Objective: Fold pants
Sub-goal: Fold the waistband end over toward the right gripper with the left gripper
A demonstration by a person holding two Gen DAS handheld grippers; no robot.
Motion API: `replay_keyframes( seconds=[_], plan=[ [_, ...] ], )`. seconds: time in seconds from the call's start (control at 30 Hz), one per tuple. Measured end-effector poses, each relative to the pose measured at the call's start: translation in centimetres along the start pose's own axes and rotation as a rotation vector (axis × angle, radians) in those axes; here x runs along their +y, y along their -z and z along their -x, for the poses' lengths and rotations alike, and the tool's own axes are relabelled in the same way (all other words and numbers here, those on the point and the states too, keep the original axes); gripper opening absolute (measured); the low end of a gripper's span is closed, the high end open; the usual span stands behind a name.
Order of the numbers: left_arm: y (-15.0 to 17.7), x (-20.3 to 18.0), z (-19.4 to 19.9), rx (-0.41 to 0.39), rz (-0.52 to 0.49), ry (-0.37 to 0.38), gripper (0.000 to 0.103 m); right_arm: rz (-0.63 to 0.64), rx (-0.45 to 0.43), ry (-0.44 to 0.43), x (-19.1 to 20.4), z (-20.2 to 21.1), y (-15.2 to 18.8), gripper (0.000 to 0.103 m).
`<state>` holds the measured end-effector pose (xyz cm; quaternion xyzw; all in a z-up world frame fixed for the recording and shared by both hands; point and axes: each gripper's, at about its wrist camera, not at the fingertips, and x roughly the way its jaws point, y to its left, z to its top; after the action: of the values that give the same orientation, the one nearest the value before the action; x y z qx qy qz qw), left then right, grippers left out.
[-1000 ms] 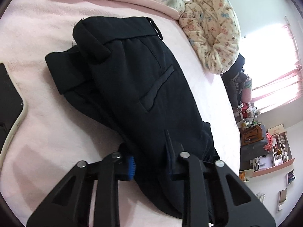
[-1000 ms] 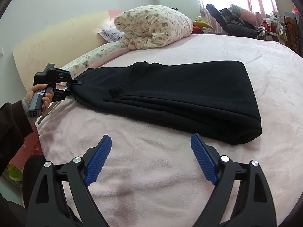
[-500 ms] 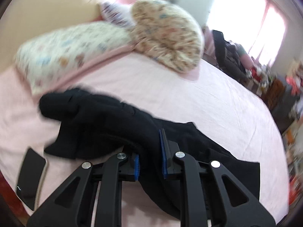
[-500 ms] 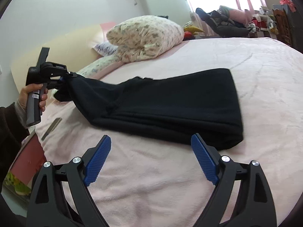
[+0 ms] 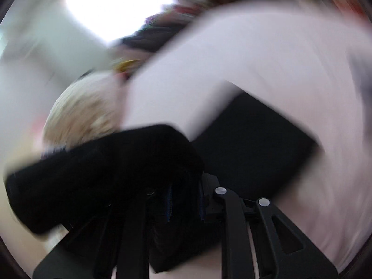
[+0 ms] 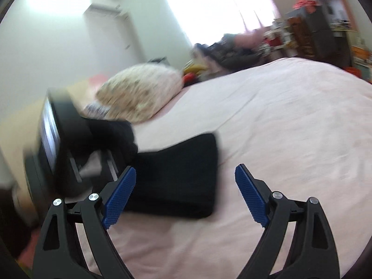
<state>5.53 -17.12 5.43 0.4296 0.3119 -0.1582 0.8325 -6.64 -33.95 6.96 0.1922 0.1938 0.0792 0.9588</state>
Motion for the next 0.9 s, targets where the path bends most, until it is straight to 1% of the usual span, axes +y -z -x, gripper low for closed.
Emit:
replay_keyframes(
  seconds=[0.03,0.07,0.1,0.13,0.17,0.23,0.27,0.3,0.33,0.43,0.5,0.57,0.6,0.67,0.7,0.73,0.77,0.83,0.87,0.9],
  plan=[
    [0.3,-2.5,-1.0,0.035,-0.066,0.027,0.015,-0.017,-0.012,0.02,-0.7,0.4,-0.3,0.091],
    [0.9,-4.6,-2.1,0.061,-0.089,0.041,0.014,-0.038,-0.023,0.038,-1.6,0.7,-0.6,0.091],
    [1.3,-5.4,-2.6,0.056,-0.089,0.015,0.014,-0.056,-0.028,0.05,-2.3,1.0,-0.9,0.091],
    [1.5,-5.4,-2.6,0.031,-0.072,-0.007,0.014,-0.078,-0.035,0.064,-3.1,1.3,-1.1,0.091],
    [1.4,-4.8,-2.4,0.025,-0.043,0.001,0.015,-0.09,-0.039,0.07,-3.6,1.4,-1.2,0.092],
    [1.0,-3.5,-1.9,0.015,0.015,0.044,0.015,-0.103,-0.038,0.082,-4.2,1.4,-1.2,0.092],
    [0.8,-3.2,-1.9,0.026,0.022,0.046,0.015,-0.106,-0.036,0.085,-4.4,1.3,-1.2,0.092],
    [0.8,-3.0,-1.9,0.029,0.024,0.042,0.015,-0.111,-0.032,0.084,-4.5,1.1,-1.1,0.092],
    [0.8,-2.6,-1.8,0.021,0.048,0.042,0.015,-0.121,-0.025,0.073,-4.6,0.9,-1.1,0.092],
    [0.9,-1.5,-2.3,0.021,0.13,0.087,0.016,-0.127,-0.013,0.055,-4.8,0.5,-1.0,0.092],
    [1.4,-0.7,-2.4,0.014,0.166,0.093,0.016,-0.131,0.012,0.05,-5.1,-0.1,-0.7,0.092],
    [1.6,0.0,-2.5,0.007,0.205,0.086,0.016,-0.188,0.061,0.001,-5.8,-0.9,-0.2,0.092],
    [1.7,0.1,-2.6,0.005,0.215,0.085,0.016,-0.253,0.105,-0.051,-6.7,-1.8,0.0,0.092],
    [2.0,-0.1,-2.3,0.002,0.222,0.074,0.016,-0.364,0.165,-0.121,-8.0,-3.0,0.4,0.092],
    [1.9,-0.1,-2.3,-0.001,0.223,0.067,0.016,-0.422,0.195,-0.17,-8.7,-3.8,0.7,0.092],
    [2.1,0.2,-2.3,-0.001,0.223,0.055,0.016,-0.486,0.224,-0.231,-9.3,-4.5,0.9,0.092],
    [2.3,0.4,-2.2,-0.003,0.224,0.043,0.016,-0.524,0.238,-0.26,-9.7,-5.0,1.1,0.092],
    [2.6,1.1,-1.8,-0.01,0.234,0.012,0.016,-0.565,0.247,-0.29,-10.1,-5.5,1.4,0.092],
    [3.1,0.9,-0.8,-0.014,0.25,-0.008,0.016,-0.563,0.252,-0.287,-10.1,-5.6,1.5,0.092],
    [3.4,1.8,-0.5,-0.019,0.265,-0.03,0.016,-0.552,0.261,-0.28,-10.0,-5.8,1.6,0.092]
  ],
)
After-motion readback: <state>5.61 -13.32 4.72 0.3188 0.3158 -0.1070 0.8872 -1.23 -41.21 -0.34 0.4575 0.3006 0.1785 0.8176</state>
